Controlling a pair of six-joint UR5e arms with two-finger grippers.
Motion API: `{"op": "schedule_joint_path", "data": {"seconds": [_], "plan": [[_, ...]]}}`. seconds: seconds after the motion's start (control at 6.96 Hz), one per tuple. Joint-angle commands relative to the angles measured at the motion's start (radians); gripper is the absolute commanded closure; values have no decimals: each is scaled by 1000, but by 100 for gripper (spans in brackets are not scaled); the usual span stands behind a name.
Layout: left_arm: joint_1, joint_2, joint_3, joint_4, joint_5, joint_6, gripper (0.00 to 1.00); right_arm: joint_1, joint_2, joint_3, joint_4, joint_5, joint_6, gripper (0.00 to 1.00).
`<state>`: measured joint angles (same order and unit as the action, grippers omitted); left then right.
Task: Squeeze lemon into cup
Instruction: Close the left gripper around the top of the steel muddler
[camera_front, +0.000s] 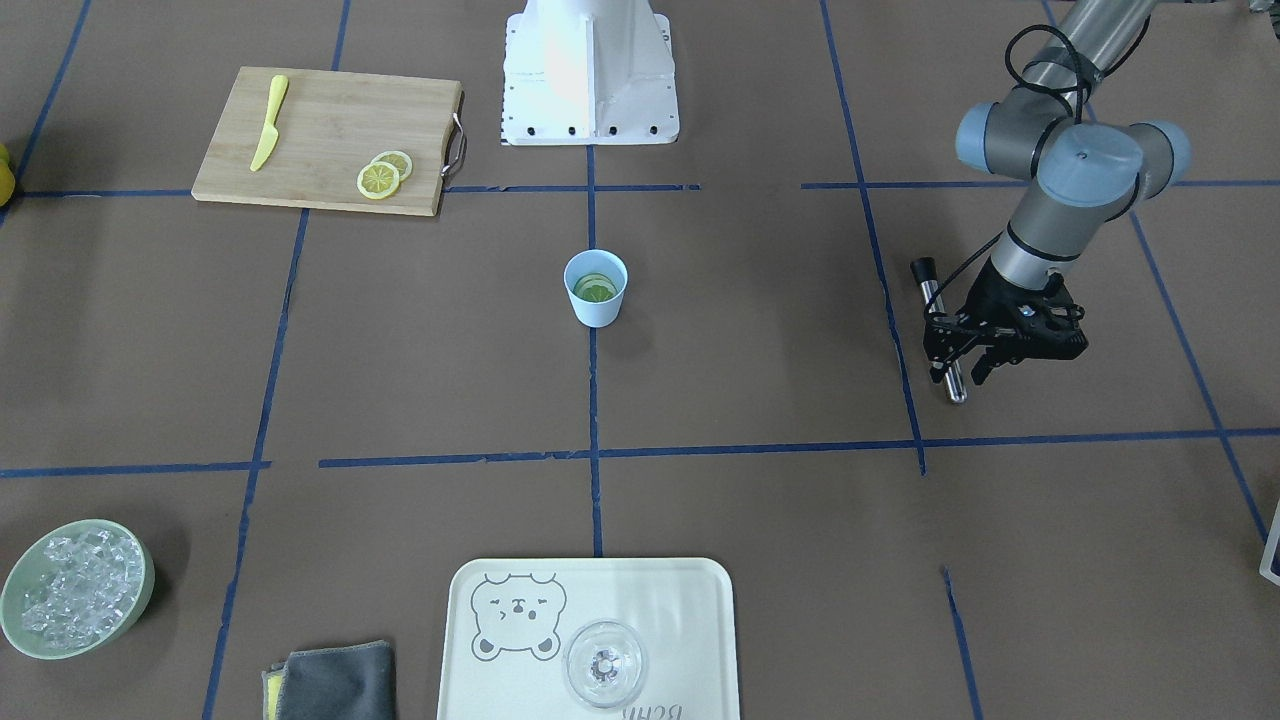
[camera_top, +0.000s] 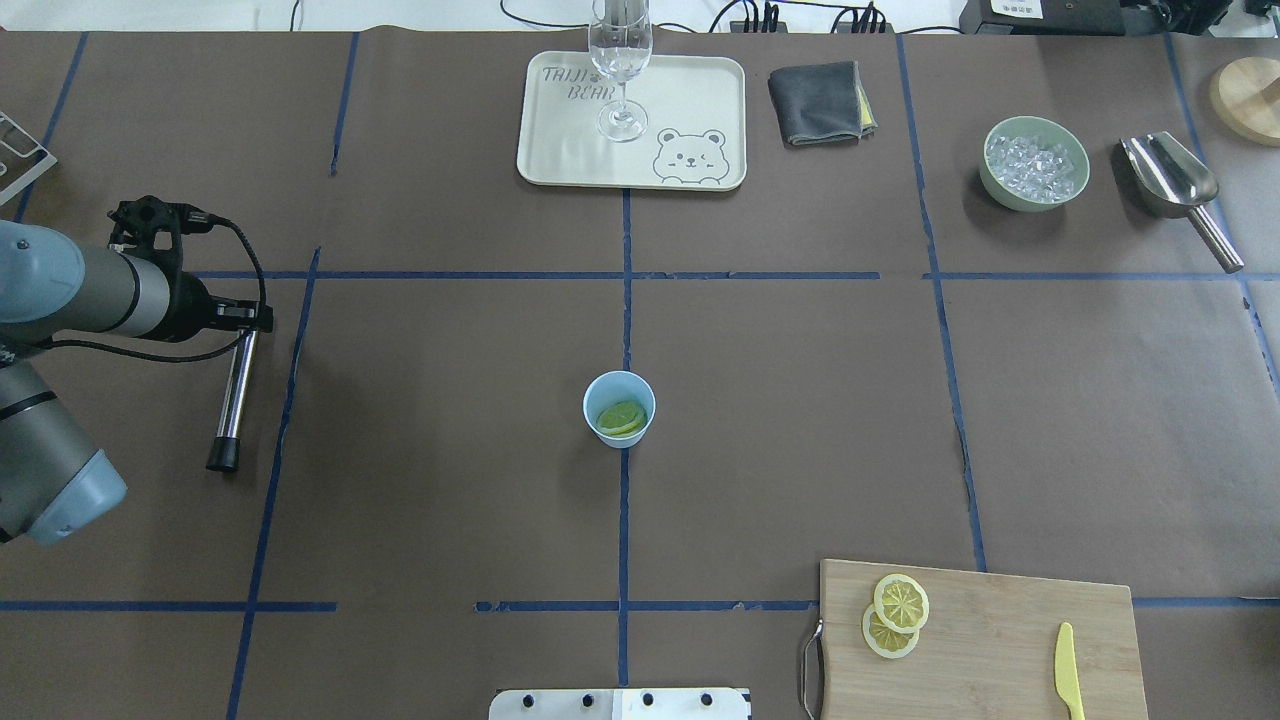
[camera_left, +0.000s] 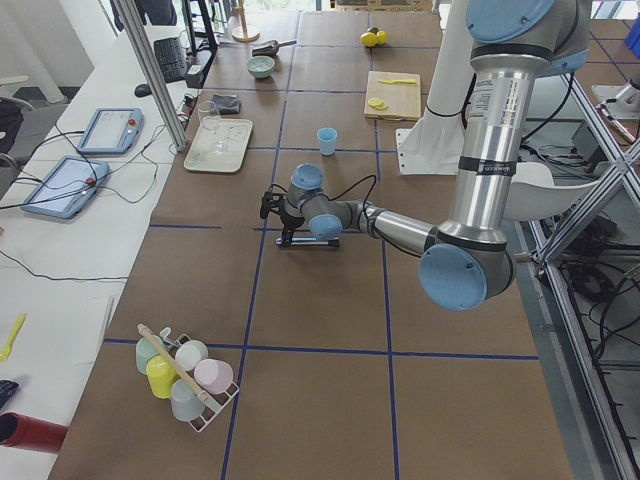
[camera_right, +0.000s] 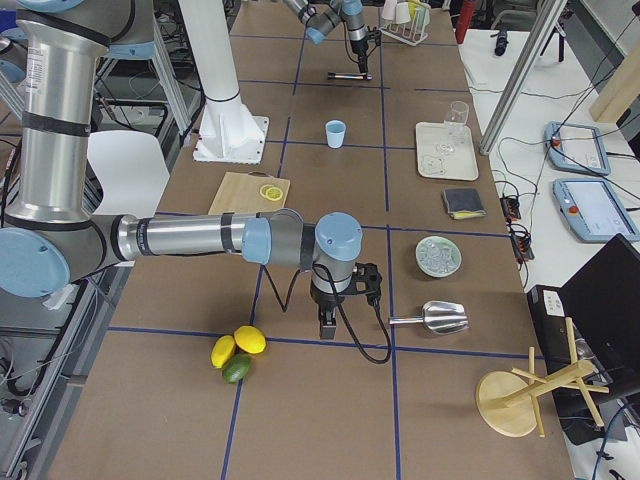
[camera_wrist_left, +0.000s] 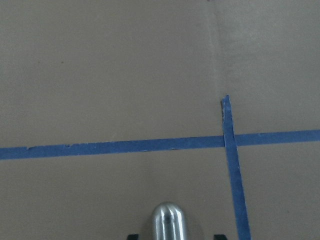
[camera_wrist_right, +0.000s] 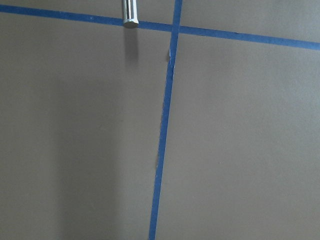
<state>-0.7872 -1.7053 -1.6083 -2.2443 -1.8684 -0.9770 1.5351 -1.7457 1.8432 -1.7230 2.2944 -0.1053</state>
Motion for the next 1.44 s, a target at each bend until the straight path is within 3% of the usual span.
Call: {"op": "schedule_joint_path", "data": {"seconds": [0.0,0.29,0.43,0.57,0.72,1.01,1.29], "plan": [[20,3,7,3,21,1,41,0,0,-1,-1,-1,-1,0],[20,4,8,3,21,1,41,0,0,-1,-1,-1,1,0],[20,6,7,3,21,1,48,0,0,-1,-1,-1,1,0],[20,7,2,0,21,0,90,0,0,-1,-1,-1,1,0],[20,7,5,0,21,0,100,0,0,-1,-1,-1,1,0],[20,7,-9,0,21,1,100,0,0,-1,-1,-3,2,0],[17,0,-88,-8,21,6,100,0,0,-1,-1,-4,6,0]]}}
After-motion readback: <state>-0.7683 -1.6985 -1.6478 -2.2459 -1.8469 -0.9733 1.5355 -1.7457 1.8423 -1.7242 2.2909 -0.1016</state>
